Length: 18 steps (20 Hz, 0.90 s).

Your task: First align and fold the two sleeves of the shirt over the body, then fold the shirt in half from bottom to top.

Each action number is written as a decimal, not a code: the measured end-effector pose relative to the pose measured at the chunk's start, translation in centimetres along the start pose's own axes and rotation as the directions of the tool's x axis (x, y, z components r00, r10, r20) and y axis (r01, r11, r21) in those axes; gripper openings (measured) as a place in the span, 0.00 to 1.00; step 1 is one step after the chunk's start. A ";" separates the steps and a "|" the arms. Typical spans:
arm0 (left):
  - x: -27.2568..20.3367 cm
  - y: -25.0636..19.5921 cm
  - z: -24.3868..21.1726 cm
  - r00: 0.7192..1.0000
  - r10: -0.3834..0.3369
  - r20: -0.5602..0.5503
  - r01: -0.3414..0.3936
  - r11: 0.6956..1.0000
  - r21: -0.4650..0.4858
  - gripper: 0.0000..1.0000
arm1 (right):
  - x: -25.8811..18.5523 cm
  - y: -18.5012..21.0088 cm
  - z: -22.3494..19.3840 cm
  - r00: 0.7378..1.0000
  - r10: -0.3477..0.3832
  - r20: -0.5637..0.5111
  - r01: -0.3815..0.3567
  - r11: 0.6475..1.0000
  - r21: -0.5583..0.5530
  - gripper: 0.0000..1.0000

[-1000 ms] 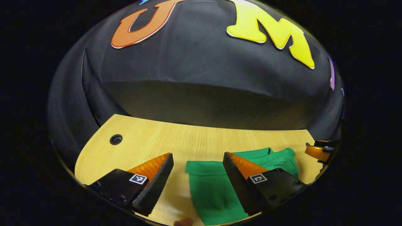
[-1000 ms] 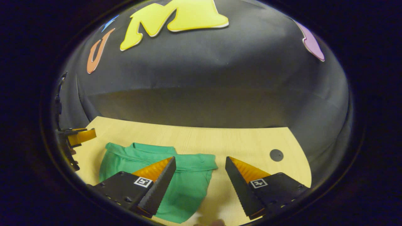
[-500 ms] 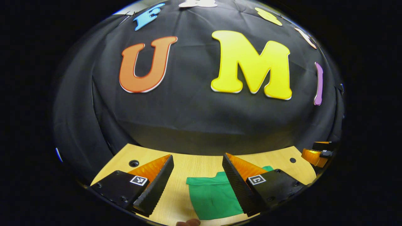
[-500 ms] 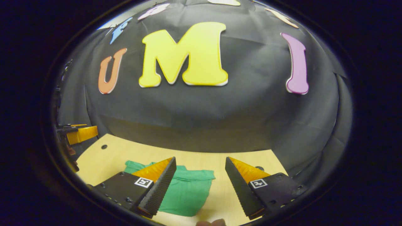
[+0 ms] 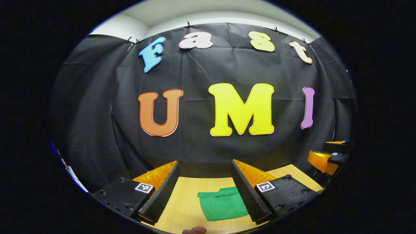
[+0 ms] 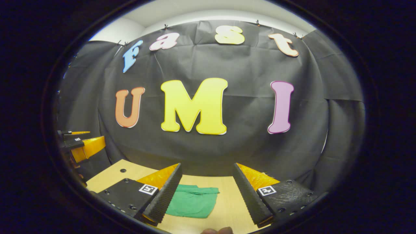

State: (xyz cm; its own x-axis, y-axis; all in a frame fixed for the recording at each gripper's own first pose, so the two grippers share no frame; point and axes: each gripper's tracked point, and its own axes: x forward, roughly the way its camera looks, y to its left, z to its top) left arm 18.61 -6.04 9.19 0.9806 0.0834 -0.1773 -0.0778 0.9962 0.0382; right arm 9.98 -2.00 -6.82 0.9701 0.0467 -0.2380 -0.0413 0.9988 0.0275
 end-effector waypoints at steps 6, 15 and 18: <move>-7.2 -1.0 0.5 1.000 0.009 0.004 -0.009 0.998 -0.062 0.99 | -7.7 0.0 1.0 0.999 -0.010 0.042 0.011 0.999 -0.037 0.95; -9.8 -0.2 0.6 0.998 0.046 0.043 -0.047 0.999 0.016 0.99 | -11.5 1.4 -1.3 0.999 -0.009 0.033 0.010 0.999 -0.036 0.95; -9.8 -1.1 0.7 0.998 0.023 0.052 -0.024 1.000 0.017 0.99 | -11.5 1.2 -0.9 0.999 -0.015 0.044 0.016 0.999 -0.029 0.95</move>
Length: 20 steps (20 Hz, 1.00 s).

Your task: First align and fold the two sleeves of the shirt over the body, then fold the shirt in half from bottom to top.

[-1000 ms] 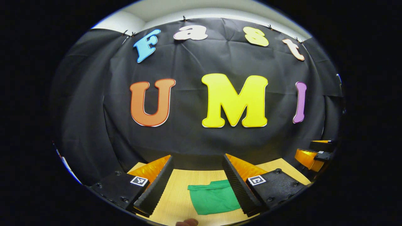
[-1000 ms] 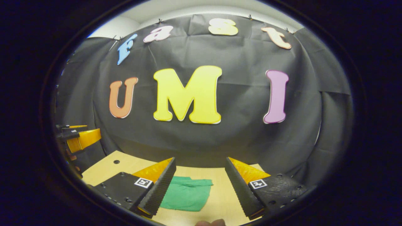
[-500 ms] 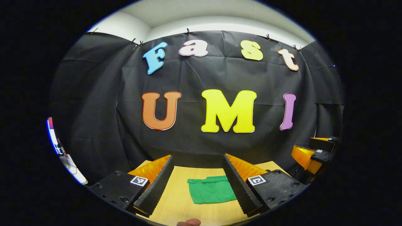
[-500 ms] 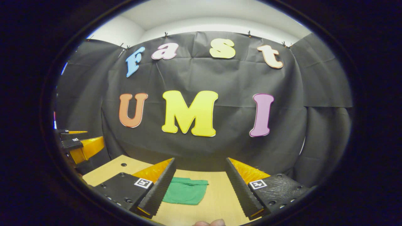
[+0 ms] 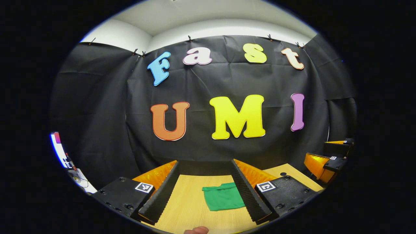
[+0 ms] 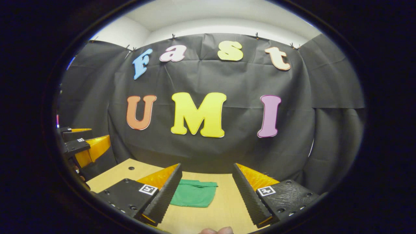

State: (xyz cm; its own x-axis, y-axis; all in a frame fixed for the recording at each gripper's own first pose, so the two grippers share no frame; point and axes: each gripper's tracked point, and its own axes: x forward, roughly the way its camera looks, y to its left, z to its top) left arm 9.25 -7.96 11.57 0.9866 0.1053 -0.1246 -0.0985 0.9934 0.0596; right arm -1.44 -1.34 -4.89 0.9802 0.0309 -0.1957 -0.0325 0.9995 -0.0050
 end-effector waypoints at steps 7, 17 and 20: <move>0.1 -1.1 0.3 0.999 -0.039 0.010 0.039 0.999 0.014 0.99 | 0.3 -0.3 0.2 1.000 -0.011 0.011 0.011 1.000 -0.007 0.95; 0.5 -1.7 0.5 0.999 -0.052 0.008 0.052 0.999 0.016 0.99 | 0.5 0.0 1.1 1.000 -0.004 0.030 0.004 1.000 -0.002 0.95; 0.5 -1.7 0.4 0.999 -0.052 0.002 0.052 0.999 0.008 0.99 | 0.4 -0.2 1.0 1.000 -0.002 0.026 0.002 1.000 -0.007 0.95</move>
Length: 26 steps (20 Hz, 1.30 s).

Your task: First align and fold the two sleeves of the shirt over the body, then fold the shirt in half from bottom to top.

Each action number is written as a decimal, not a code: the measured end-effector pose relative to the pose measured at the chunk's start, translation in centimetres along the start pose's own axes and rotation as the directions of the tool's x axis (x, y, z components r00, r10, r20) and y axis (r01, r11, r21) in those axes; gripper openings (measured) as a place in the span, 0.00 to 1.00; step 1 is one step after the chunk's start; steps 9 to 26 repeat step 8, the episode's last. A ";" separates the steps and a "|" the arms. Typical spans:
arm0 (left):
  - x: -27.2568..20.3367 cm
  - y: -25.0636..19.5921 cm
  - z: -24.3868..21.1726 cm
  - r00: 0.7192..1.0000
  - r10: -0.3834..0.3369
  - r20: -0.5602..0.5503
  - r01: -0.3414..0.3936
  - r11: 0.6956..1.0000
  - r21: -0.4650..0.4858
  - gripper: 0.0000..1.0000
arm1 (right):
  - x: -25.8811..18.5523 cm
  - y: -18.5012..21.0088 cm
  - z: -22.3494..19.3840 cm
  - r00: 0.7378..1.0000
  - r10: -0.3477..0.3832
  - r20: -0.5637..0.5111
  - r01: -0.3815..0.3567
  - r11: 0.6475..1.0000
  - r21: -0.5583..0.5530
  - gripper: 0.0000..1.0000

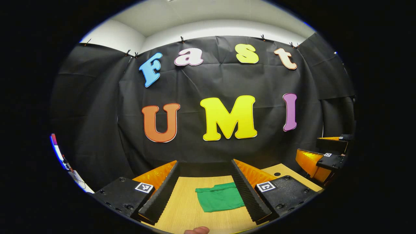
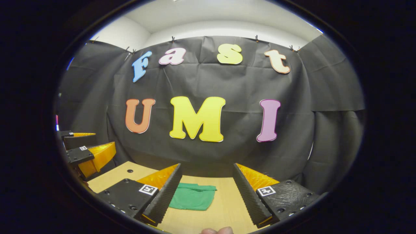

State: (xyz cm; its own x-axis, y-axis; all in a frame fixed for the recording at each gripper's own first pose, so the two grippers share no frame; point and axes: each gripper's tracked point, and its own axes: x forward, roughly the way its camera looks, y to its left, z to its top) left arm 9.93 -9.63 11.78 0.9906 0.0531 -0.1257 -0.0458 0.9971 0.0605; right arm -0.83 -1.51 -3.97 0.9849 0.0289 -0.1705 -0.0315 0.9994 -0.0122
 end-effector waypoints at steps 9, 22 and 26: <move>0.4 -0.4 -0.2 1.000 0.000 -0.006 0.000 1.000 -0.015 0.99 | 0.2 -0.6 0.1 1.000 -0.009 0.000 0.009 1.000 0.011 0.95; 0.4 -0.4 -0.2 1.000 0.000 -0.006 0.000 1.000 -0.015 0.99 | 0.2 -0.6 0.1 1.000 -0.009 0.000 0.009 1.000 0.011 0.95; 0.4 -0.4 -0.2 1.000 0.000 -0.006 0.000 1.000 -0.015 0.99 | 0.2 -0.6 0.1 1.000 -0.009 0.000 0.009 1.000 0.011 0.95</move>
